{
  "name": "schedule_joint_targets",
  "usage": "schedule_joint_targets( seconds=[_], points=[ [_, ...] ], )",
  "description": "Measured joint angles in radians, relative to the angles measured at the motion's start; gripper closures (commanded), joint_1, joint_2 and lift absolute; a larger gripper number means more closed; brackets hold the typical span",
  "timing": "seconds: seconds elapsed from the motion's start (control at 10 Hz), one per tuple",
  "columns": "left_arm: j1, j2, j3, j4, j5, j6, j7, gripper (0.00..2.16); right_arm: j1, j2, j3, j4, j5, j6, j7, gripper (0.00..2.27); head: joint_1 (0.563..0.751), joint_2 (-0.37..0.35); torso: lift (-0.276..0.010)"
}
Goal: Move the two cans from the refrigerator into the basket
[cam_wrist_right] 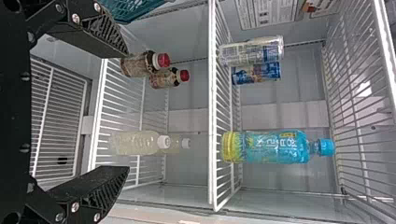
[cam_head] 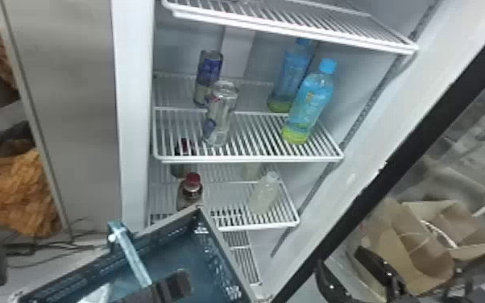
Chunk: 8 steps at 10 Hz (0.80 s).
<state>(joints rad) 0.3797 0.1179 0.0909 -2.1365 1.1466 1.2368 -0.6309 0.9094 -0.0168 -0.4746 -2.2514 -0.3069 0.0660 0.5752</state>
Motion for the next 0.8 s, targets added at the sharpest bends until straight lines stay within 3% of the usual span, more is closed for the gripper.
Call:
schedule_joint_targets(
  seconds=[0.3,0.8],
  points=[
    [-0.016,0.01,0.005,0.0,-0.006,0.0,0.002,1.2,-0.004,-0.002,0.0,0.002,0.001,-0.002,0.0,0.19,0.695,-0.35,-0.035],
    [-0.011,0.006,0.004,0.0,0.003,0.0,0.005,1.2,-0.024,-0.002,0.013,-0.003,0.004,-0.022,0.0,0.18,0.695,-0.35,-0.035]
  ],
)
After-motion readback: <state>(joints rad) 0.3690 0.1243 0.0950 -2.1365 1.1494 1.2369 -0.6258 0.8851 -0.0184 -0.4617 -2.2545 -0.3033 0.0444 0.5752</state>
